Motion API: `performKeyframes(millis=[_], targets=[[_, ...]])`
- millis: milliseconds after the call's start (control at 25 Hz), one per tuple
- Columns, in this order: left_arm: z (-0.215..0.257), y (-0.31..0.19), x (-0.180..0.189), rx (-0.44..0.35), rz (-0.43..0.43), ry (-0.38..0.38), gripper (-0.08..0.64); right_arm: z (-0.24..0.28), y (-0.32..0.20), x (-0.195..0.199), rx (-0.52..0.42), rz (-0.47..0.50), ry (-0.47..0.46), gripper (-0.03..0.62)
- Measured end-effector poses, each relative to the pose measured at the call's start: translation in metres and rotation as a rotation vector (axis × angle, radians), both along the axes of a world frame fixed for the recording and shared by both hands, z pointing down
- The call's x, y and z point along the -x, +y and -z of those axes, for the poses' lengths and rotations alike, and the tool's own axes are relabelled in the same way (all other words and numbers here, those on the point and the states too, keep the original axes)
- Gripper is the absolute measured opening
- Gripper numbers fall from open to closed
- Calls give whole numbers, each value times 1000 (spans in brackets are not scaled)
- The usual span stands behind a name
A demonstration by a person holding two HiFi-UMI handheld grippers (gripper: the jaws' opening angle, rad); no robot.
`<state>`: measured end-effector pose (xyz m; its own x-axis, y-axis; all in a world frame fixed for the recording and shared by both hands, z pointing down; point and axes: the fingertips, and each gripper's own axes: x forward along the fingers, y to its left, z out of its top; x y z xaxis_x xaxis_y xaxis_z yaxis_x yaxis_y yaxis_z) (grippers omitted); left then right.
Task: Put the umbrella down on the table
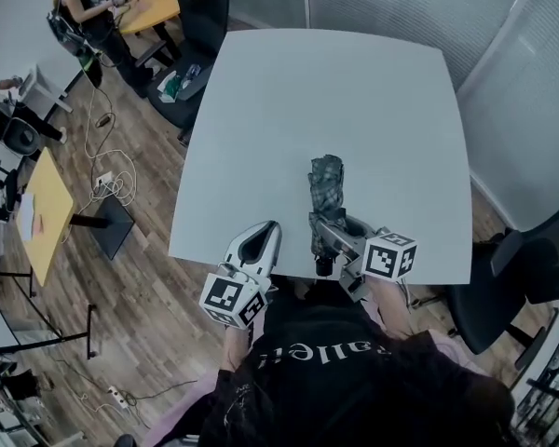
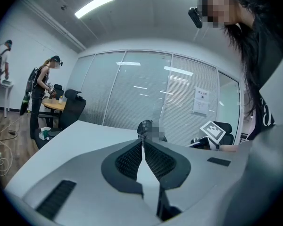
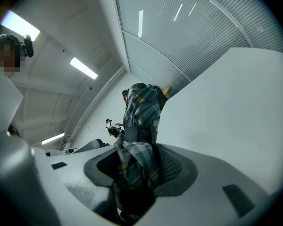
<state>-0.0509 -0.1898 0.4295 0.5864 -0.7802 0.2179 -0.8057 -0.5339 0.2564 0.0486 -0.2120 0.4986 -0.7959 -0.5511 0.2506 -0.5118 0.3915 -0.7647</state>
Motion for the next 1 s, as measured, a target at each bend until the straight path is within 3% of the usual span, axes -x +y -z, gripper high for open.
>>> performKeyframes(millis=[440, 840, 1000], targets=[[9, -29, 29, -14, -156, 15, 32, -18, -39, 20, 30, -121, 92, 198], [-5, -74, 88, 9, -171, 30, 32, -59, -139, 62, 48, -86, 246, 196], [-6, -85, 105, 11, -174, 27, 32, -76, -182, 79, 99, -79, 254, 195]])
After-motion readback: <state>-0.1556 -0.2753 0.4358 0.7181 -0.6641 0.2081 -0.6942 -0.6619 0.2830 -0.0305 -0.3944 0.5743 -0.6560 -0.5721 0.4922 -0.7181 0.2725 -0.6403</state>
